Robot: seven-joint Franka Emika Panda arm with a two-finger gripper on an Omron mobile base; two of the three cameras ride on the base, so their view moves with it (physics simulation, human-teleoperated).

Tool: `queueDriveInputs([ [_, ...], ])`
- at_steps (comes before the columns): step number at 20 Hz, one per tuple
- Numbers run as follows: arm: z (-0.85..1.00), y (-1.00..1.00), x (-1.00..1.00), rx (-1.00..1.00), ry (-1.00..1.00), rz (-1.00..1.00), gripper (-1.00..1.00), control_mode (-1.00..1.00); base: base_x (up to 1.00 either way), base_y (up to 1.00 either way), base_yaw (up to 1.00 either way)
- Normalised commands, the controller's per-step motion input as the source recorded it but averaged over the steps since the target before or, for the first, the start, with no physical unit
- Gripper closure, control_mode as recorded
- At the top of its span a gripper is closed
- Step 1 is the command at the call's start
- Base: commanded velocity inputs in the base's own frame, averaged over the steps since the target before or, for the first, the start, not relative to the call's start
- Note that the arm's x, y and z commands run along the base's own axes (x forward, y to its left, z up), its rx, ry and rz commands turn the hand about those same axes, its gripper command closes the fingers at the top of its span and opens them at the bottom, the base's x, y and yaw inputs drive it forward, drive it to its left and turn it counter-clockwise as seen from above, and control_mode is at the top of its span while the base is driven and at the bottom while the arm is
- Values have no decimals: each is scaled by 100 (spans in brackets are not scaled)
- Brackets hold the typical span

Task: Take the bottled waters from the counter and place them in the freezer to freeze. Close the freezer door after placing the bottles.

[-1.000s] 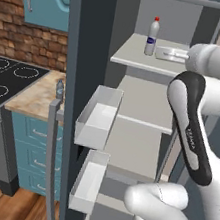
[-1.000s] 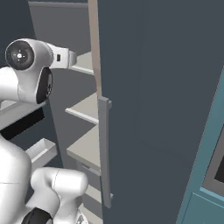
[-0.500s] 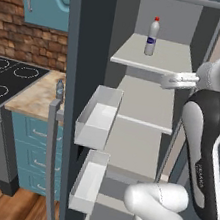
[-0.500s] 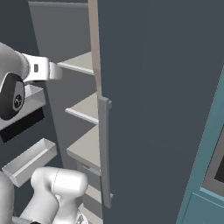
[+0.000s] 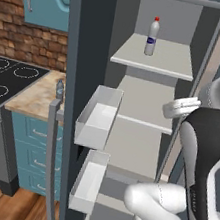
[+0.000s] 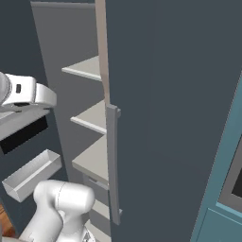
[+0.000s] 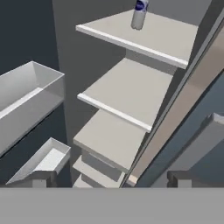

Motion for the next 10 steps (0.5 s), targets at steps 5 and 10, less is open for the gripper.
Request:
queueDriveInputs([
  [5, -27, -35, -32, 15, 0, -5, -100, -100, 0, 0, 0],
  [10, -35, -11, -8, 6, 3, 0, -100, -100, 0, 0, 0],
])
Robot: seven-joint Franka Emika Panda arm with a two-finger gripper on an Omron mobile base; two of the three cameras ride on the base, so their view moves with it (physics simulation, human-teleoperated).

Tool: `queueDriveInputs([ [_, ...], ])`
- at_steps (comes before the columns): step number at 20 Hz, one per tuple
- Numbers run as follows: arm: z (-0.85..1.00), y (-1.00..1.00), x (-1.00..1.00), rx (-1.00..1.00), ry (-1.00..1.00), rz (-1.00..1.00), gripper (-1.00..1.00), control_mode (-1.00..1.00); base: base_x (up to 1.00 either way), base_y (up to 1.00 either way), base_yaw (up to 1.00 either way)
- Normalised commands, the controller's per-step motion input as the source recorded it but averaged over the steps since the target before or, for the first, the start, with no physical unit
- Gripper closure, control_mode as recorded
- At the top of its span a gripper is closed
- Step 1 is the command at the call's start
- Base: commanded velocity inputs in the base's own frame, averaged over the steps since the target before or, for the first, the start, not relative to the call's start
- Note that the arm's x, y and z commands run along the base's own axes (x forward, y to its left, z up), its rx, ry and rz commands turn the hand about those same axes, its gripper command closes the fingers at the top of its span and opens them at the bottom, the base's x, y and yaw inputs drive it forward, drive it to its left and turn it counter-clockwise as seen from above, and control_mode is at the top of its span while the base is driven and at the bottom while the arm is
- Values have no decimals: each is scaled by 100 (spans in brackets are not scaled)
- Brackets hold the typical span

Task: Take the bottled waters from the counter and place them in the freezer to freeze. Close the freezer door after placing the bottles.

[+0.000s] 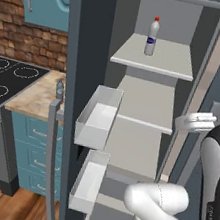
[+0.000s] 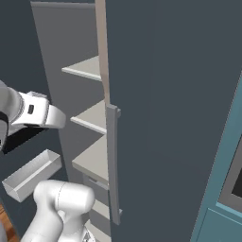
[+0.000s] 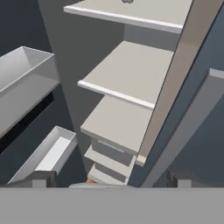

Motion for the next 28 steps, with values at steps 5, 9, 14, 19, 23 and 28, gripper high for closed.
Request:
queueDriveInputs([
  [5, -27, 0, -18, 2, 8, 0, -100, -100, 0, 0, 0],
  [9, -45, 0, -20, 0, 12, -2, -100, -100, 0, 0, 0],
  [14, -29, 0, -6, 0, 5, 0, -100, -100, 0, 0, 0],
  [19, 0, 0, 0, 0, 0, 0, -100, -100, 0, 0, 0],
  [23, 0, 0, 0, 0, 0, 0, -100, -100, 0, 0, 0],
  [28, 0, 0, -10, 0, 0, 0, -100, -100, 0, 0, 0],
])
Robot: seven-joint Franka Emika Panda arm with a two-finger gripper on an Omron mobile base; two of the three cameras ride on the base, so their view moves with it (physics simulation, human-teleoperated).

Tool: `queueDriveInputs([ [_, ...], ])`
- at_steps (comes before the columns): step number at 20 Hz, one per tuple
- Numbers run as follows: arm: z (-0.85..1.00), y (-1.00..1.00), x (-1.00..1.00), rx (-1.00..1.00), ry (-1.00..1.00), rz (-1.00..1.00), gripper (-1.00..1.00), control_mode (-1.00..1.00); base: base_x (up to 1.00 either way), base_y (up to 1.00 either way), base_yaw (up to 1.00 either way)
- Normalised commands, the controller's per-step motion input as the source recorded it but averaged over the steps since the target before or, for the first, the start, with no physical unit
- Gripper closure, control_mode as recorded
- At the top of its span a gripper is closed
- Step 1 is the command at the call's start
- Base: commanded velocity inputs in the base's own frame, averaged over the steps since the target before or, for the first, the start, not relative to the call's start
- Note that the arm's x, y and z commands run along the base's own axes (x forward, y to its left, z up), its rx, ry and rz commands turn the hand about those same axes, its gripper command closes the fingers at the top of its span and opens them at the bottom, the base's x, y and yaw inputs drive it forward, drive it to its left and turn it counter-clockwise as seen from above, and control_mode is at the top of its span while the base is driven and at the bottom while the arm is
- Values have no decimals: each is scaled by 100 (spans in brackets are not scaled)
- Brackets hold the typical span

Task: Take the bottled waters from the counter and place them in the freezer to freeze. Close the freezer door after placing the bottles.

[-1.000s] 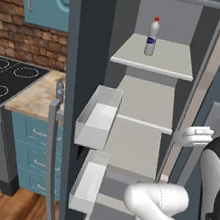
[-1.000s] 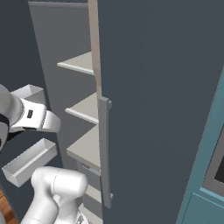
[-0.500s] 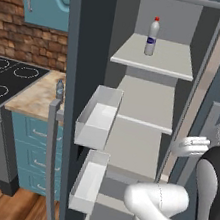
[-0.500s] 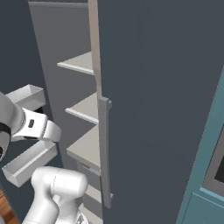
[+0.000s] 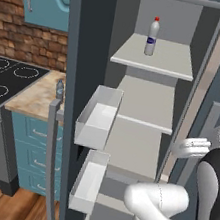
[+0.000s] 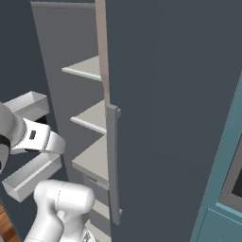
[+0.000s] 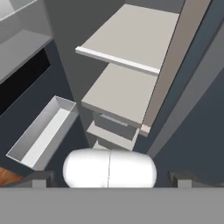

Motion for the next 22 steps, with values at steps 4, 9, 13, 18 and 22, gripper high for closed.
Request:
queueDriveInputs([
  [4, 0, 0, 0, 0, 0, 0, -100, 100, -49, 0, 0],
  [9, 0, 0, 0, 0, 0, 0, -100, 100, -53, 0, 1],
  [13, 0, 0, 0, 0, 0, 0, -100, 100, -47, 6, 3],
  [18, 0, 0, 0, 0, 0, 0, -100, 100, -57, 13, 0],
  [22, 0, 0, 0, 0, 0, 0, -100, 100, -52, 35, 0],
])
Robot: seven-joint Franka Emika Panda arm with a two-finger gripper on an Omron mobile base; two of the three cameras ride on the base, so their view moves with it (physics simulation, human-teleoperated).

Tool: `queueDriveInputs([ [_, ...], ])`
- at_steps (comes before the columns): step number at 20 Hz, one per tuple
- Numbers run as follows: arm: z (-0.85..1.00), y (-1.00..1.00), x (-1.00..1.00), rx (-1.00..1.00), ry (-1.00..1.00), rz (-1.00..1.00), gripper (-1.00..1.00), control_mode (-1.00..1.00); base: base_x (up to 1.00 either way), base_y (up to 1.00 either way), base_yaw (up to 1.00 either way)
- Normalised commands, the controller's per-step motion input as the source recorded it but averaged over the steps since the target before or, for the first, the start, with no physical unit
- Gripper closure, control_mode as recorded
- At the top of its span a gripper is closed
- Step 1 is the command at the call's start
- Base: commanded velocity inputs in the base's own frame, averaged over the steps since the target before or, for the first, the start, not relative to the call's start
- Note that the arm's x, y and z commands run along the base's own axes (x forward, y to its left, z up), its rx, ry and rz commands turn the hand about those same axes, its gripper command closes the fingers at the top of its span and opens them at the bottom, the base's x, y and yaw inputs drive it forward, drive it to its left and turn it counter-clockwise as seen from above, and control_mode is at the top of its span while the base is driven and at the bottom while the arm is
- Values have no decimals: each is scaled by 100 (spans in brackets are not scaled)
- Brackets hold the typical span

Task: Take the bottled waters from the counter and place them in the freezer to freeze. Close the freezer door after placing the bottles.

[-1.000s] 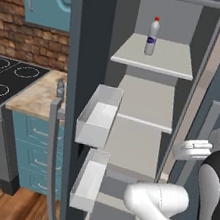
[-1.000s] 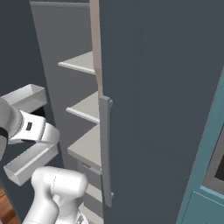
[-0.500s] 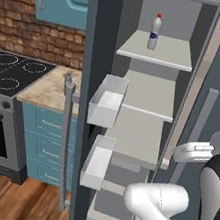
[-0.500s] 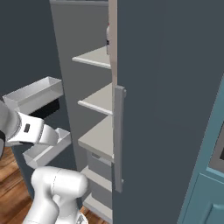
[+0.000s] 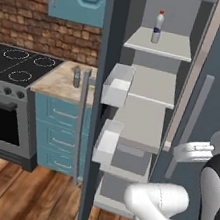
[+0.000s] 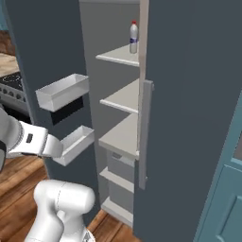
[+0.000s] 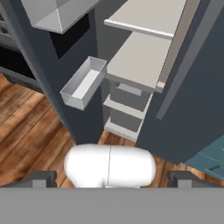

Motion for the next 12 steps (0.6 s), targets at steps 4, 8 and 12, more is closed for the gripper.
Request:
queueDriveInputs([
  [4, 0, 0, 0, 0, 0, 0, -100, 100, -33, 64, -4],
  [8, 0, 0, 0, 0, 0, 0, -100, 100, -2, 84, -11],
  [12, 0, 0, 0, 0, 0, 0, -100, 100, 0, 87, -18],
])
